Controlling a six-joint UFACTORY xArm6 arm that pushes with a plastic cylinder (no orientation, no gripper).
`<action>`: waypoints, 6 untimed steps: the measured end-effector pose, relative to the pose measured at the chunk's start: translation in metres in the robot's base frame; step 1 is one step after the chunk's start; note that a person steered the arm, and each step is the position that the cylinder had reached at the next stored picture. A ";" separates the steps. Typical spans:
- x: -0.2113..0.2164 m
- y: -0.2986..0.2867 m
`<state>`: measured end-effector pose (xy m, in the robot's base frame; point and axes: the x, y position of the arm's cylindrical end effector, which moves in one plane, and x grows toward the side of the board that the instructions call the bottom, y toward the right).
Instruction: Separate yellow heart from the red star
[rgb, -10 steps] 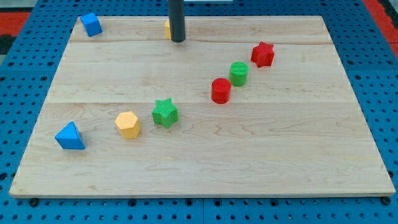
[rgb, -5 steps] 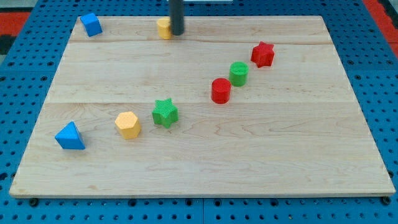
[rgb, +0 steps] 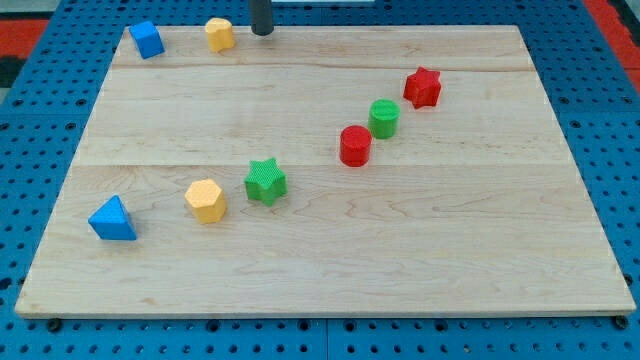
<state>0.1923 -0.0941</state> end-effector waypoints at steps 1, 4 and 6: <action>0.000 -0.041; 0.000 -0.043; 0.000 0.123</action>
